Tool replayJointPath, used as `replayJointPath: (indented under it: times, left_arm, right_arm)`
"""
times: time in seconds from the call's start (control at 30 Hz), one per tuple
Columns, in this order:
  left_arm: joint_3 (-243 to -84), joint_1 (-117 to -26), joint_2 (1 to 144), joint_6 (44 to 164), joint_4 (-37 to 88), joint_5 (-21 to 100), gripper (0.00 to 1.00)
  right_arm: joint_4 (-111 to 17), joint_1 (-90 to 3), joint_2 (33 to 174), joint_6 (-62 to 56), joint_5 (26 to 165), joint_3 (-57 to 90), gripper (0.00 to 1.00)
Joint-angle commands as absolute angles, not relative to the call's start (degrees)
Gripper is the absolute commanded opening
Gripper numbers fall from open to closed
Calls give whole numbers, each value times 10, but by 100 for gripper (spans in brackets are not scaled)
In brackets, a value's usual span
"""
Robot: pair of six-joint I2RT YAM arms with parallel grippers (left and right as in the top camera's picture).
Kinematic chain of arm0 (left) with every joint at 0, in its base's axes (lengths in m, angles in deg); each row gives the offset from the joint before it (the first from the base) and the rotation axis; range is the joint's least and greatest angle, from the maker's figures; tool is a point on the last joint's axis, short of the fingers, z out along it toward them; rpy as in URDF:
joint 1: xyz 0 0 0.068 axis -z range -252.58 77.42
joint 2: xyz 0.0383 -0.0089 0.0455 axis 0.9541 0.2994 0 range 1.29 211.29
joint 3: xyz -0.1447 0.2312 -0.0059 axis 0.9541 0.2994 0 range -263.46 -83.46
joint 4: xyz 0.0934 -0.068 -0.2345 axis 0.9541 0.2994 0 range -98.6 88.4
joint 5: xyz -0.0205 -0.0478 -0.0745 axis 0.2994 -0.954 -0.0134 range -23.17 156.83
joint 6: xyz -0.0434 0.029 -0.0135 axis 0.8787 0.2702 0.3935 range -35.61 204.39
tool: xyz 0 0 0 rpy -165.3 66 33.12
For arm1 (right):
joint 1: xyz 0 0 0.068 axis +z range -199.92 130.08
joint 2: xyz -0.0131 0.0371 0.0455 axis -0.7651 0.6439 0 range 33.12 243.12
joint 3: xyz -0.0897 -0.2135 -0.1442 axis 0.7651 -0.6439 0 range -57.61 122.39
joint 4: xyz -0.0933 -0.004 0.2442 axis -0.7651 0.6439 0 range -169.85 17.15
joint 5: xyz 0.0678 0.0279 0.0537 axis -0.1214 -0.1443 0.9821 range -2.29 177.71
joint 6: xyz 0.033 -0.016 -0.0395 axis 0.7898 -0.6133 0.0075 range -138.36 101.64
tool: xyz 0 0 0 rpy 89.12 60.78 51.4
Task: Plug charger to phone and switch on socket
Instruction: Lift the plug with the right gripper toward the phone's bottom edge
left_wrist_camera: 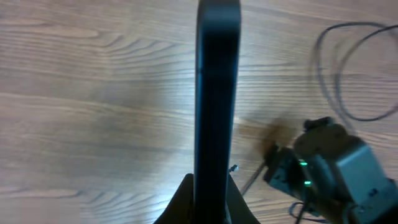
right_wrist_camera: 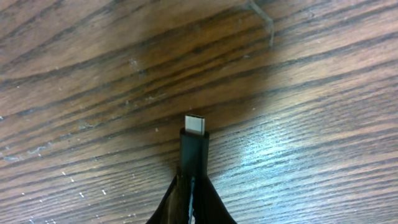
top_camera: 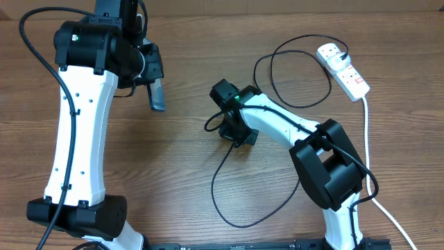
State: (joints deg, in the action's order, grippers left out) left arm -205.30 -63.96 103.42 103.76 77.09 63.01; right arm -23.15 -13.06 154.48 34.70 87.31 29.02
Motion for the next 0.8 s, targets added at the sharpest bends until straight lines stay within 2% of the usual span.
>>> replayJointPath:
  times: [0.0,0.1,0.23,0.4,0.57,0.77]
  left_arm:
    - [-2054,-638,1032,1045,749,513,4]
    - [-2054,-643,1032,1045,718,445,4]
    - [-2054,-661,1032,1046,676,380,4]
    - [-2054,-713,1032,1046,615,231,4]
    - [-2054,-737,1032,1058,589,121,4]
    - [-2054,-733,1032,1018,607,89,4]
  right_arm:
    - [-226,-139,1502,323,879,315,4]
    - [-219,-139,1444,318,878,315,4]
    - [-215,-130,1352,252,880,315,4]
    - [-179,-113,1241,213,884,315,4]
    - [-194,-78,1192,105,967,315,4]
    - [-233,-19,1170,94,963,315,4]
